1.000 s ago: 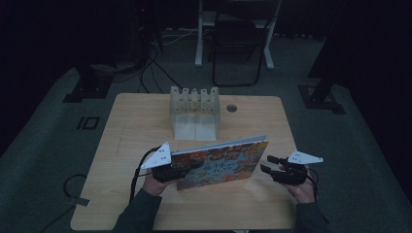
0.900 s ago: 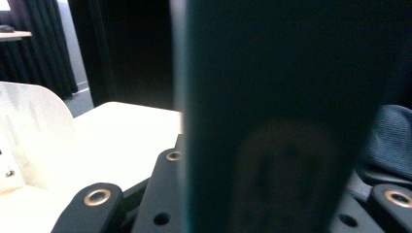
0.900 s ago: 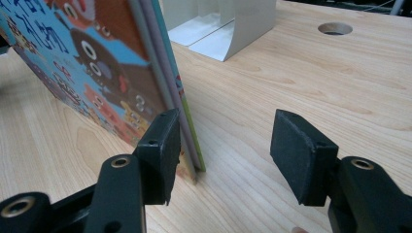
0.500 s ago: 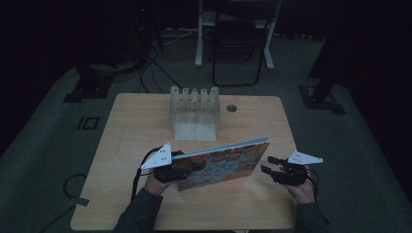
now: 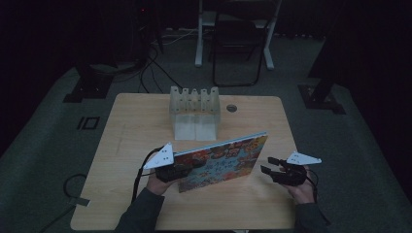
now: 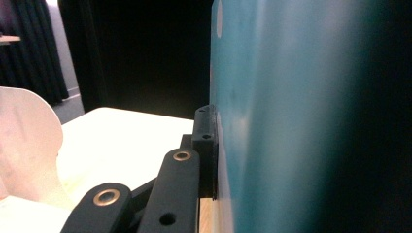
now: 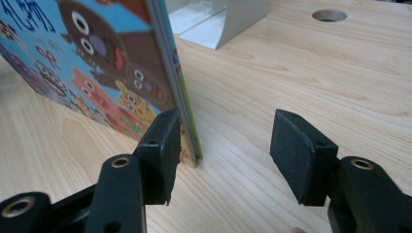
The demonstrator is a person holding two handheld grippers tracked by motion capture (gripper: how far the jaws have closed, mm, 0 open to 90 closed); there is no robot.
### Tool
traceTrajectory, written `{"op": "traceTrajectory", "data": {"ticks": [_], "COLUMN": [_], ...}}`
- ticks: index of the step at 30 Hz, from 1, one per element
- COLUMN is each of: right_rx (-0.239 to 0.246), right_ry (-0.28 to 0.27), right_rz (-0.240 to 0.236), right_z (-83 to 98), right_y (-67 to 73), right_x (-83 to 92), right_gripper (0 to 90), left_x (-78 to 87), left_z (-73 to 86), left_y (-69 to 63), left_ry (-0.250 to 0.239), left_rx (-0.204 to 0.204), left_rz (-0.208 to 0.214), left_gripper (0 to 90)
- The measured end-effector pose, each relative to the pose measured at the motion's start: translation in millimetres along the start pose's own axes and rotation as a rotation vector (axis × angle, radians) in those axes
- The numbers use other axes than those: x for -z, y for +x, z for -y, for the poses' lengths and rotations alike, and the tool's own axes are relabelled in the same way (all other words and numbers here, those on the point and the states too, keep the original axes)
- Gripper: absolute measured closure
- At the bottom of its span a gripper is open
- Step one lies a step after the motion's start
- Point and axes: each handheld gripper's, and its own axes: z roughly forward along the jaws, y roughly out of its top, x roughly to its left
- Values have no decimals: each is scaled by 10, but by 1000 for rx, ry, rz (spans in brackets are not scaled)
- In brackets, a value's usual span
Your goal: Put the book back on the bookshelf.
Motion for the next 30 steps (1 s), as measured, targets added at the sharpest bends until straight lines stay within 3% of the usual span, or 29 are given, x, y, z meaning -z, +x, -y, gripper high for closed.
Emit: {"op": "traceTrajectory", "data": {"ticks": [9, 15, 30], "right_rx": [6, 2, 6], "right_ry": [32, 47, 88], "right_rz": [41, 49, 68], "right_z": [51, 81, 139], "right_y": [-10, -17, -32], "right_x": [-46, -65, -135], "right_gripper": [427, 419, 413], "left_x": [-30, -42, -52], "left_z": [11, 35, 48], "left_y": [-43, -54, -54], "left_ry": [-7, -8, -4], "left_rx": [-9, -25, 0], "left_rz": [-26, -58, -25], "left_gripper": [794, 734, 792]}}
